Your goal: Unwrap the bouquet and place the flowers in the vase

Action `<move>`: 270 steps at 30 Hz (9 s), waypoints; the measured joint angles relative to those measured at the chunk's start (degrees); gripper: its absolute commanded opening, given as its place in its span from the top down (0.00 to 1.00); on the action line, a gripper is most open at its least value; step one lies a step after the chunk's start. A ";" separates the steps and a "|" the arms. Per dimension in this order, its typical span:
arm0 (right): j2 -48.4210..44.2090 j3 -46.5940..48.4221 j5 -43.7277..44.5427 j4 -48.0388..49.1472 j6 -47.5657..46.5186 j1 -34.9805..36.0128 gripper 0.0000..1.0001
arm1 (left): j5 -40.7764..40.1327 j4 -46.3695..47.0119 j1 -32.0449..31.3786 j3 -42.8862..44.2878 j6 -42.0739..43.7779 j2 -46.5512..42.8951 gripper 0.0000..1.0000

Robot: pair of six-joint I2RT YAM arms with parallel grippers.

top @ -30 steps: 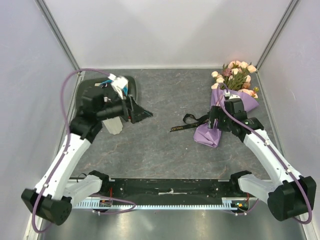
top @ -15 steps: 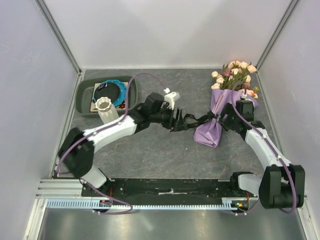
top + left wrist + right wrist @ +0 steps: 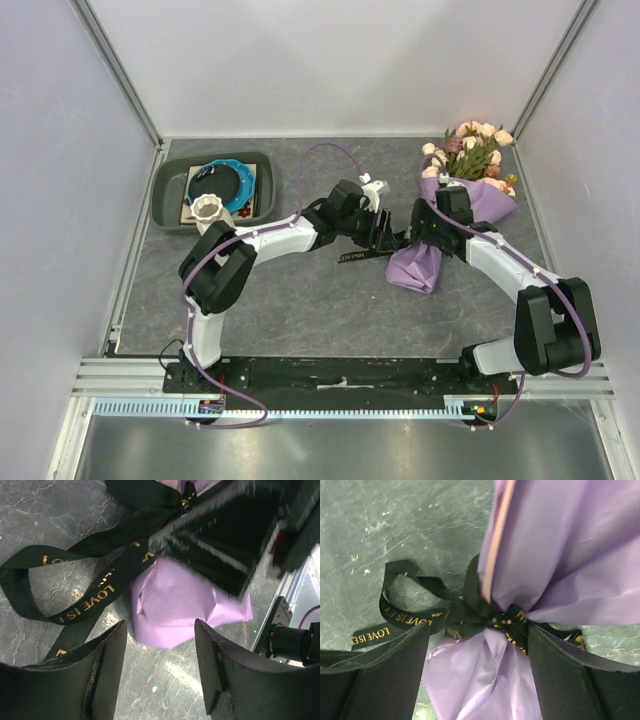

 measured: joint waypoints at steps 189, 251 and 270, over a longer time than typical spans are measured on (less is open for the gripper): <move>27.61 20.98 -0.74 -7.04 -28.15 26.71 0.47 | -3.58 17.57 6.73 -51.98 -18.62 -53.29 0.39; -11.13 38.07 10.95 -13.84 -7.91 29.07 1.00 | 4.57 26.77 3.74 -33.29 -24.59 -8.22 0.73; -1.81 68.98 10.93 -12.81 -10.56 29.07 1.00 | 4.37 26.80 3.74 -31.47 -25.35 -6.49 0.73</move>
